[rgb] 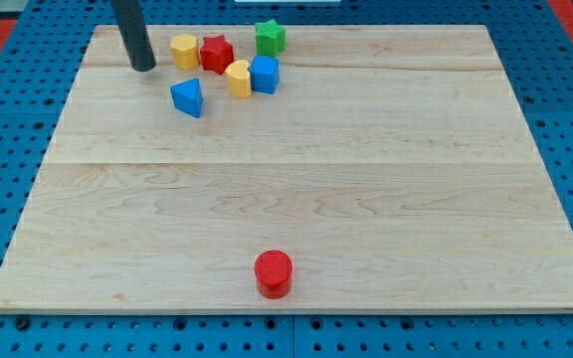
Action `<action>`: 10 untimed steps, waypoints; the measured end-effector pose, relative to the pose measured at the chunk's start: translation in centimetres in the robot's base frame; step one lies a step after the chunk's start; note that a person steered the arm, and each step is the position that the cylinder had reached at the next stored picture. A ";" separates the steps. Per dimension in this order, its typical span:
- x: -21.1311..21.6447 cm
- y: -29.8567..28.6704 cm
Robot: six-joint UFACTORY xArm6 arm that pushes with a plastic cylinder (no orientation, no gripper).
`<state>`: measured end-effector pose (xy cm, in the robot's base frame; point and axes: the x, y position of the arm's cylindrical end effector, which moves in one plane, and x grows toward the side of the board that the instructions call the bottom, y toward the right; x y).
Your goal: Move the red star towards the top right of the board
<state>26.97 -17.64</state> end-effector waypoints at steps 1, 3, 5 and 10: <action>-1.2 -0.2; -3.0 3.6; -0.2 19.4; 1.8 31.5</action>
<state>28.77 13.86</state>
